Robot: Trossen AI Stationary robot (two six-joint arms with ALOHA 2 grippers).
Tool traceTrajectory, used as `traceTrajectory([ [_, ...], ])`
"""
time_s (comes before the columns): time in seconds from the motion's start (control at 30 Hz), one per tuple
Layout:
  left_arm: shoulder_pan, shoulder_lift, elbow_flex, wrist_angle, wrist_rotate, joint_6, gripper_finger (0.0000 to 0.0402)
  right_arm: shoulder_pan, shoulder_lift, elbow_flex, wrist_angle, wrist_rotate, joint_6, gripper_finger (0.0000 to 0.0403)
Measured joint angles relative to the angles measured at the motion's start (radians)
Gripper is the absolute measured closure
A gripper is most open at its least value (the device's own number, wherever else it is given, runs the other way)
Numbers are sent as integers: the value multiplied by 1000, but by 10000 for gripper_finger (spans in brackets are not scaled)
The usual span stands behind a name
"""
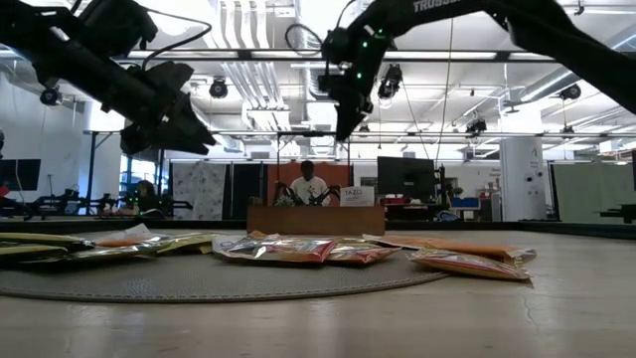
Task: Pick & Place Tea
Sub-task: Put the orange tea bag into the middle compartment of the wooden organizer
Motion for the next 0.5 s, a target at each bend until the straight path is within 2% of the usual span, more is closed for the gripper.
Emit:
traceTrajectory([
  [0.2,0,0,0,5,0,-3,264,-12,-55,0,33,-3,-7,248],
  [0.5,2,0,0,22,0,-9,264,-13,-72,0,59,-3,-3,256],
])
